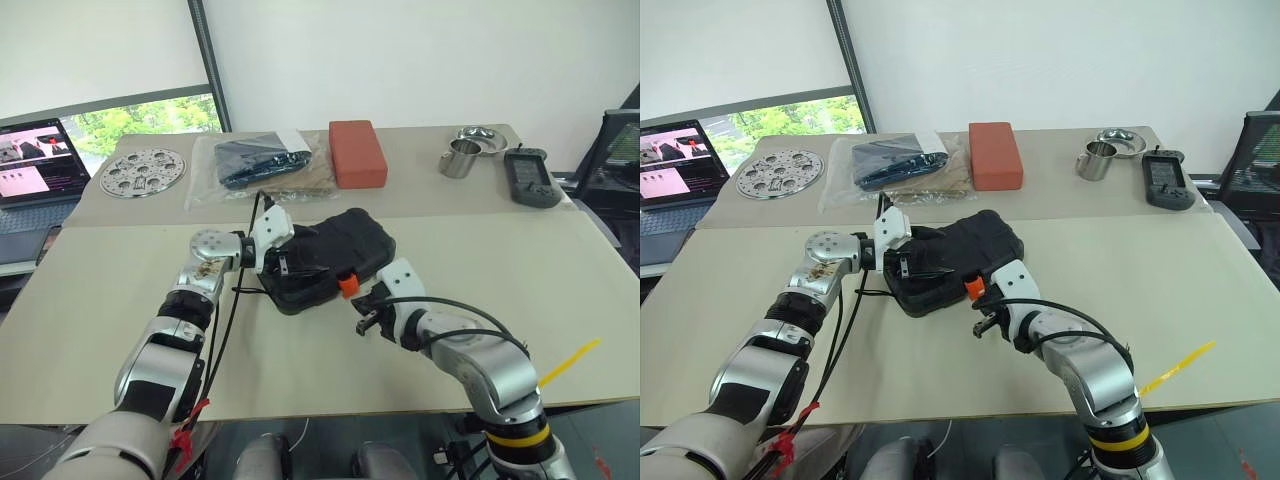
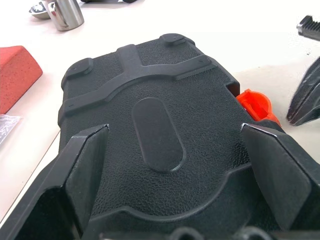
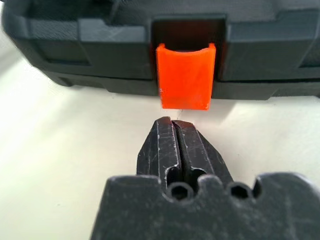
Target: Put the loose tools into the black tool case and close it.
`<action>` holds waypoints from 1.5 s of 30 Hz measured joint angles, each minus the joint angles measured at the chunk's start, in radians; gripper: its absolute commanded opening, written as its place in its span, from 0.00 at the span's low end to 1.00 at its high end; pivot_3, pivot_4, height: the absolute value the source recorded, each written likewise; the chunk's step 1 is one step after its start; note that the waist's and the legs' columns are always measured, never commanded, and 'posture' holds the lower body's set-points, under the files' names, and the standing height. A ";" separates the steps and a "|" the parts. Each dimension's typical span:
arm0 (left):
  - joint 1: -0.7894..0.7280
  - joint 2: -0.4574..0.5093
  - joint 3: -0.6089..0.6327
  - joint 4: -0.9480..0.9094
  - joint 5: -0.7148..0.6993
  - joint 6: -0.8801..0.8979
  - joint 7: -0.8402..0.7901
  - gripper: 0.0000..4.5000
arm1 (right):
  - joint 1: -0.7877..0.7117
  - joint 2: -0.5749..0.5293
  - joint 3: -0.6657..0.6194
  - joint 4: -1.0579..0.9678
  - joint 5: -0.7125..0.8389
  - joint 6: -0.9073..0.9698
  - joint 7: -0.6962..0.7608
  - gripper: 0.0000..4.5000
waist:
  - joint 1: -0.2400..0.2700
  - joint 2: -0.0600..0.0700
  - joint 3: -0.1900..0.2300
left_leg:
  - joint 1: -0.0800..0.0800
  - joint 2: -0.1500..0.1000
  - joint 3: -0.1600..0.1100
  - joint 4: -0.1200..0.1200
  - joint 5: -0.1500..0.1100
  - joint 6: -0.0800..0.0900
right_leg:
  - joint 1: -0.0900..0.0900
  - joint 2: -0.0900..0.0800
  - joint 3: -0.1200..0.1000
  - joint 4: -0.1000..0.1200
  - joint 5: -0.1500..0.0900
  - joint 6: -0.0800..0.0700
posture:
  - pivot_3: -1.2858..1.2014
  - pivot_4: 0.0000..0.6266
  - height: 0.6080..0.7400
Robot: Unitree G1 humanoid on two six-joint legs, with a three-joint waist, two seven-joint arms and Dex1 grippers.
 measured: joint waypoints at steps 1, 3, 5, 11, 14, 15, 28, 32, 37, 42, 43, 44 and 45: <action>0.000 0.000 0.000 0.000 0.000 0.000 0.000 1.00 | -0.011 0.004 0.000 0.013 -0.002 -0.009 -0.001 0.00 | 0.000 0.000 0.000 | 0.000 0.000 0.000 0.000 0.000 0.000 | 0.000 0.000 0.000 0.000 0.000 0.000 | 0.52 0.24 1.00; 0.000 0.001 0.000 0.000 0.000 0.000 0.000 1.00 | -0.026 0.017 0.005 0.040 -0.007 -0.028 -0.002 0.00 | 0.000 0.000 0.000 | 0.000 0.000 0.000 0.000 0.000 0.000 | 0.000 0.000 0.000 0.000 0.000 0.000 | 0.52 0.24 1.00; 0.000 0.002 0.000 0.000 0.000 0.000 0.000 1.00 | -0.035 0.019 0.011 0.065 -0.015 -0.039 -0.001 0.00 | 0.000 0.000 0.000 | 0.000 0.000 0.000 0.000 0.000 0.000 | 0.000 0.000 0.000 0.000 0.000 0.000 | 0.52 0.24 1.00; 0.000 0.007 0.001 -0.003 0.000 0.001 0.001 1.00 | -0.061 0.037 0.020 0.111 -0.022 -0.044 0.002 0.00 | -0.007 0.000 0.000 | 0.000 0.001 0.000 0.000 0.000 0.000 | 0.000 0.000 0.000 0.001 0.000 0.000 | 0.52 0.24 1.00; 0.003 0.008 0.001 -0.006 0.000 0.002 0.002 1.00 | -0.067 0.044 0.028 0.125 -0.026 -0.047 0.000 0.00 | -0.009 0.000 0.000 | 0.000 0.001 0.000 0.000 0.000 0.000 | 0.000 0.000 0.000 0.001 0.000 0.000 | 0.52 0.24 1.00; 0.003 0.009 0.001 -0.008 0.000 0.002 0.002 1.00 | -0.071 0.047 0.030 0.128 -0.029 -0.047 -0.001 0.00 | -0.011 0.000 0.000 | 0.000 0.001 0.000 0.000 0.000 0.000 | 0.000 0.000 0.000 0.001 0.000 0.000 | 0.52 0.24 1.00; 0.011 -0.009 0.002 -0.022 0.000 0.004 0.005 1.00 | -0.193 0.094 0.012 0.029 0.009 0.002 -0.006 0.00 | -0.016 -0.001 0.000 | -0.001 0.000 0.001 -0.001 -0.001 0.001 | 0.000 -0.001 0.000 -0.002 0.000 0.000 | 0.52 0.24 1.00; 0.012 -0.008 0.004 -0.024 0.000 0.004 0.002 1.00 | -0.167 0.079 0.011 0.031 0.012 0.005 -0.003 0.00 | -0.014 -0.001 0.000 | -0.001 0.000 0.001 -0.001 -0.001 0.002 | 0.000 -0.002 0.000 -0.002 0.000 0.000 | 0.52 0.24 1.00; 0.047 0.003 0.039 -0.068 -0.024 0.021 -0.005 1.00 | -0.119 0.011 -0.047 -0.037 0.069 0.012 0.060 0.00 | -0.019 -0.002 0.000 | -0.001 0.000 0.001 -0.002 -0.001 0.002 | -0.001 -0.001 0.000 -0.003 0.000 0.000 | 0.52 0.24 1.00; 0.158 0.060 0.111 -0.224 -0.107 0.117 -0.025 1.00 | -0.016 -0.162 -0.149 -0.064 0.120 -0.113 0.214 0.18 | -0.030 -0.002 0.001 | -0.001 0.001 0.001 -0.003 -0.002 0.002 | -0.001 -0.001 0.000 -0.004 0.000 0.001 | 0.52 0.24 1.00; 0.193 0.080 0.127 -0.269 -0.126 0.146 -0.026 1.00 | 0.004 -0.190 -0.182 -0.043 0.122 -0.158 0.243 0.26 | -0.030 -0.002 0.001 | -0.001 0.001 0.001 -0.003 -0.002 0.002 | -0.001 0.000 0.001 -0.004 -0.001 0.001 | 0.52 0.24 1.00; 0.231 0.096 0.140 -0.313 -0.138 0.177 -0.022 1.00 | 0.023 -0.213 -0.207 -0.017 0.121 -0.210 0.269 0.34 | -0.030 -0.002 0.001 | -0.001 0.001 0.001 -0.003 -0.002 0.002 | -0.001 0.000 0.001 -0.004 -0.001 0.001 | 0.52 0.24 1.00; 0.277 0.111 0.157 -0.359 -0.155 0.208 -0.014 1.00 | 0.045 -0.235 -0.232 0.017 0.118 -0.261 0.296 0.42 | -0.030 -0.003 0.002 | -0.001 0.001 0.001 -0.003 -0.002 0.002 | -0.001 0.000 0.001 -0.004 -0.001 0.001 | 0.52 0.24 1.00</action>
